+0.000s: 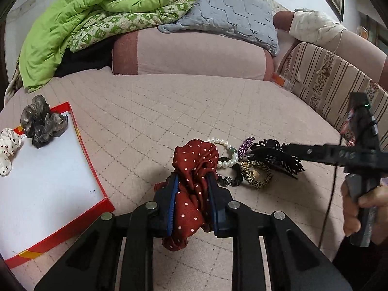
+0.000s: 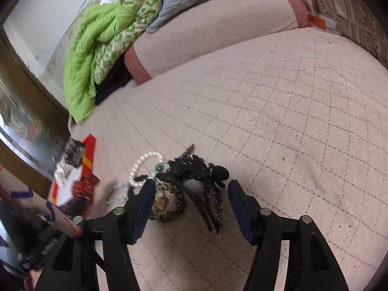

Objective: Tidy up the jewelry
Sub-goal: 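Grasp the black claw clip with the right gripper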

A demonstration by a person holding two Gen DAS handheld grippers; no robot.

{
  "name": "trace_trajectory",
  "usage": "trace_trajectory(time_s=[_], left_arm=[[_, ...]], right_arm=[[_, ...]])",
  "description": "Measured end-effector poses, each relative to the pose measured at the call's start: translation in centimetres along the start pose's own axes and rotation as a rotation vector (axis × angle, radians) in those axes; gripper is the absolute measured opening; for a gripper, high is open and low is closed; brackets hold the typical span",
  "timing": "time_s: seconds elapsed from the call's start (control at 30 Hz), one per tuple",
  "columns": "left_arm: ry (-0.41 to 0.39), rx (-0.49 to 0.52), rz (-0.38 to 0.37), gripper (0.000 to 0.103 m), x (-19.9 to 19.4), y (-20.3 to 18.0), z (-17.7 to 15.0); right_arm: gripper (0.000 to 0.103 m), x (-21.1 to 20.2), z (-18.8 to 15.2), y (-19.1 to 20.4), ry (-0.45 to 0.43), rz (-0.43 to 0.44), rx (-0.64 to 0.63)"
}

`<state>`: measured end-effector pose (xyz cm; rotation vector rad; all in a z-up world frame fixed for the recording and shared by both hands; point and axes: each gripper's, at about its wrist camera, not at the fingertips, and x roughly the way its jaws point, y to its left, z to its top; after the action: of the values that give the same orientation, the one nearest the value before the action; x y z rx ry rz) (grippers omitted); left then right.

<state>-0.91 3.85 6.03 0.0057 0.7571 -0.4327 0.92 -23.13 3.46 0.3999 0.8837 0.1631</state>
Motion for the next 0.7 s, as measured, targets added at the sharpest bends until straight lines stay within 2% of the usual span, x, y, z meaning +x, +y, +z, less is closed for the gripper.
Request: trace_trajectory(time_s=[0.1, 0.33, 0.4, 0.47, 0.53, 0.7], left_arm=[[0.004, 0.001, -0.011, 0.021, 0.0, -0.1, 0.1], [0.006, 0.001, -0.025, 0.021, 0.0, -0.2, 0.1], [0.005, 0.003, -0.023, 0.021, 0.0, -0.3, 0.1], [0.005, 0.003, -0.022, 0.021, 0.1, -0.3, 0.2], [0.002, -0.001, -0.021, 0.021, 0.1, -0.2, 0.2], [-0.012, 0.003, -0.023, 0.021, 0.0, -0.4, 0.4]], right_arm=[[0.069, 1.1, -0.1, 0.4, 0.039, -0.021, -0.043], [0.069, 3.8, 0.6, 1.7, 0.055, -0.09, -0.154], [0.061, 4.6, 0.7, 1.7, 0.076, -0.093, -0.156], [0.036, 4.7, 0.6, 1.8, 0.078, -0.103, -0.174], [0.031, 4.2, 0.7, 1.9, 0.059, -0.092, -0.169], [0.028, 1.3, 1.3, 1.9, -0.051, -0.084, -0.153]])
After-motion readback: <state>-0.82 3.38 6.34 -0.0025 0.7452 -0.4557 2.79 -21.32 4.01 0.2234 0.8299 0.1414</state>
